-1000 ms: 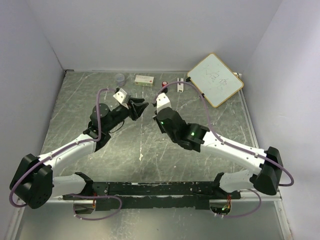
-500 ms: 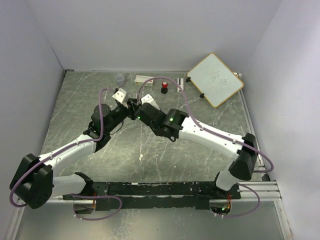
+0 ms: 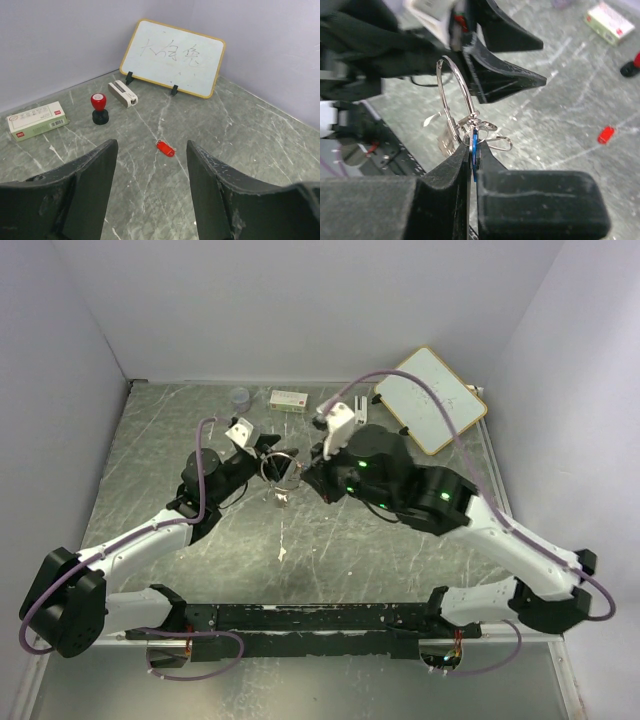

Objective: Remove the keys from the keyring

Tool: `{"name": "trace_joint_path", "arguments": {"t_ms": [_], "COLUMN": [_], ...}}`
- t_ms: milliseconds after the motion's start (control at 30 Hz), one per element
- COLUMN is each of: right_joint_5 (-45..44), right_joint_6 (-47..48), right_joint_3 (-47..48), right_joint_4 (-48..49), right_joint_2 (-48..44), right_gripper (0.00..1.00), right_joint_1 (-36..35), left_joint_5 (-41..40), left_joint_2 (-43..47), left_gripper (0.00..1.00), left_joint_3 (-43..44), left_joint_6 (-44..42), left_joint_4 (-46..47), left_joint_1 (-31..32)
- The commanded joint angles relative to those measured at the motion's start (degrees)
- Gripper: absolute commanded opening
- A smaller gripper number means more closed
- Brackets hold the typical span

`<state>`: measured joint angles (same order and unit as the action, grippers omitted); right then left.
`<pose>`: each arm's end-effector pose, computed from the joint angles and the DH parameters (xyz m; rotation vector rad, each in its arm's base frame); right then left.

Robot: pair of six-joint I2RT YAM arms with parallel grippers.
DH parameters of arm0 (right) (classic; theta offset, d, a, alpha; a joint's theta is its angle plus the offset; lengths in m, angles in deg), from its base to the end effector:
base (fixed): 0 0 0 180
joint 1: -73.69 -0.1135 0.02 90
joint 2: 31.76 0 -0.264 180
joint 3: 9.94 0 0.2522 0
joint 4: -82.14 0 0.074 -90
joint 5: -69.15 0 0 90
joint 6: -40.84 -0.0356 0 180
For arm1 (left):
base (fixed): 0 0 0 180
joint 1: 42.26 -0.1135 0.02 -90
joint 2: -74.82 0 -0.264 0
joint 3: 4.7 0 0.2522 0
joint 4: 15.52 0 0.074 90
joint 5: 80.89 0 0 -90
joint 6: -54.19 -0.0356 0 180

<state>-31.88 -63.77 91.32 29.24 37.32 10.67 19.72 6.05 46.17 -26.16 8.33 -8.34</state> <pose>0.1154 0.2118 0.4559 -0.6944 1.8684 0.7116 0.2227 -0.1577 0.2934 0.4683 1.4398 -0.7501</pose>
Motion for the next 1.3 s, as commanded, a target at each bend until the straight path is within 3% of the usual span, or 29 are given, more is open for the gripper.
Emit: {"name": "trace_joint_path", "arguments": {"t_ms": [0,200,400,733,1267], "right_joint_5": [-7.7,-16.6,-17.5,-19.4,-21.1], "right_joint_6": [-0.9,-2.7,-2.6,-2.0,-1.9], "right_joint_3": [2.8,4.8,6.8,8.8,7.8], "right_joint_4": [-9.3,-11.7,-13.4,-14.7,-14.9], "right_joint_2": [9.4,12.2,13.9,13.9,13.3], "right_gripper": [0.0,0.0,0.0,0.0,0.0], "right_joint_1": [-0.8,-2.2,-2.2,-2.4,-2.5], "left_joint_5": [3.4,-4.2,-9.5,13.2,19.5], "left_joint_2": [1.8,7.7,11.9,9.4,10.9], "left_gripper": [0.67,0.71,0.74,0.99,1.0], "left_joint_3": [-0.2,-2.8,-3.5,-6.2,-9.0], "left_joint_6": [0.2,-0.3,-3.2,-6.3,-6.2], "left_joint_4": [2.8,2.5,-2.3,3.8,9.3], "left_joint_1": [0.1,0.1,0.1,0.1,0.1]}}
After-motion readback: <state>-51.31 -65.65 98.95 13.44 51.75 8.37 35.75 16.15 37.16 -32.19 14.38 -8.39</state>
